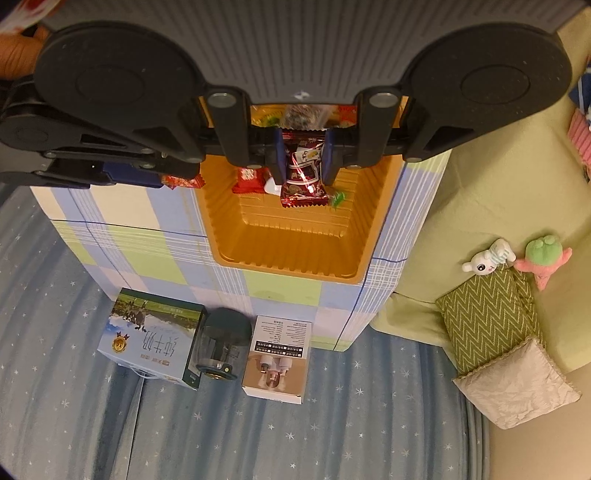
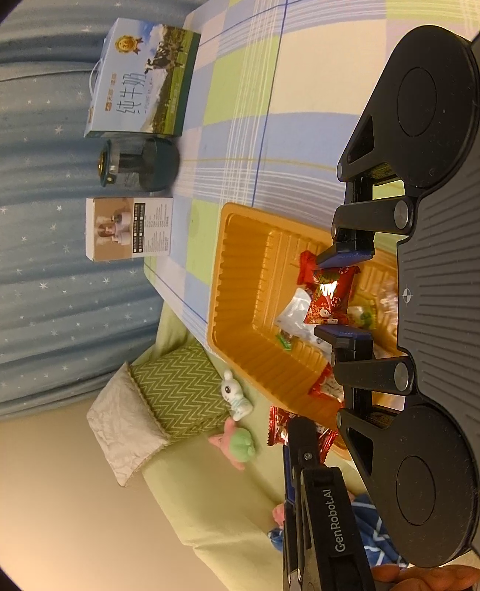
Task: Organize snacks
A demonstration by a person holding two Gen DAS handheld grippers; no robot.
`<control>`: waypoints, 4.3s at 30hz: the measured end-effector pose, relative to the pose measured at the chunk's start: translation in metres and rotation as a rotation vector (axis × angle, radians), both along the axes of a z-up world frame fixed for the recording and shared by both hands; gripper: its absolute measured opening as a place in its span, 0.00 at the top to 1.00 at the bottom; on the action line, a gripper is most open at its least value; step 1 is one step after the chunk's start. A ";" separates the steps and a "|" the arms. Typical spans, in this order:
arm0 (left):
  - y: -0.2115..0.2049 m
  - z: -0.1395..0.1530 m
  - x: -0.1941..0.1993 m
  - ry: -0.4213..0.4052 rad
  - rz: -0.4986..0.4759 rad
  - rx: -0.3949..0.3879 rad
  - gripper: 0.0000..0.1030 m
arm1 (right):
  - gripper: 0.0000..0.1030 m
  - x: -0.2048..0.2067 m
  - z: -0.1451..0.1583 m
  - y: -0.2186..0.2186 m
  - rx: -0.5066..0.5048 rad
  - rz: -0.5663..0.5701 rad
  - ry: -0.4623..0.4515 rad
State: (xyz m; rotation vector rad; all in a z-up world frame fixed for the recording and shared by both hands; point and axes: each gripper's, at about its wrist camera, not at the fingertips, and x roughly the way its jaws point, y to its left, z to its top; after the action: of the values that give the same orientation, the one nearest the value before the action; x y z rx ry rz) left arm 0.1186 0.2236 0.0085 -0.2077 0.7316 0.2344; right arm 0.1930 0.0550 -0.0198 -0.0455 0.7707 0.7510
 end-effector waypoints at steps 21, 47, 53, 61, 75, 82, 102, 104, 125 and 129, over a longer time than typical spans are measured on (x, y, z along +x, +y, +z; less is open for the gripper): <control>0.033 -0.016 0.067 0.040 -0.067 0.035 0.83 | 0.67 0.066 -0.016 0.037 -0.014 0.011 0.021; 0.049 -0.043 0.113 0.047 -0.086 0.030 0.51 | 0.67 0.105 -0.038 0.045 -0.020 -0.009 0.059; 0.055 -0.044 0.097 0.055 -0.054 0.044 0.51 | 0.67 0.103 -0.038 0.045 -0.011 -0.008 0.067; 0.058 -0.037 0.078 0.048 -0.020 0.095 0.37 | 0.41 0.106 -0.031 0.050 0.086 0.019 0.103; 0.041 -0.026 0.023 0.039 0.008 0.095 0.05 | 0.32 0.069 -0.014 0.019 0.036 -0.073 0.103; 0.020 -0.006 -0.015 0.013 0.031 0.083 0.00 | 0.28 0.024 0.002 -0.006 0.013 -0.096 0.105; -0.047 0.035 -0.112 0.032 0.065 0.044 0.00 | 0.20 -0.094 0.035 -0.082 -0.024 -0.166 0.065; -0.053 0.037 -0.120 0.026 0.072 0.037 0.00 | 0.20 -0.103 0.037 -0.090 -0.020 -0.172 0.061; -0.102 0.061 -0.149 -0.032 0.016 0.086 0.00 | 0.20 -0.155 0.073 -0.143 0.004 -0.246 0.006; -0.109 0.062 -0.150 -0.039 0.005 0.104 0.00 | 0.20 -0.158 0.079 -0.148 0.005 -0.256 -0.005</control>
State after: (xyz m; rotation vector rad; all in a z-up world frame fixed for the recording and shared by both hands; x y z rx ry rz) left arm -0.0318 0.1151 0.0707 -0.1146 0.6786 0.2722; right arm 0.0350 -0.0929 0.0592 0.0554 0.7530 0.5097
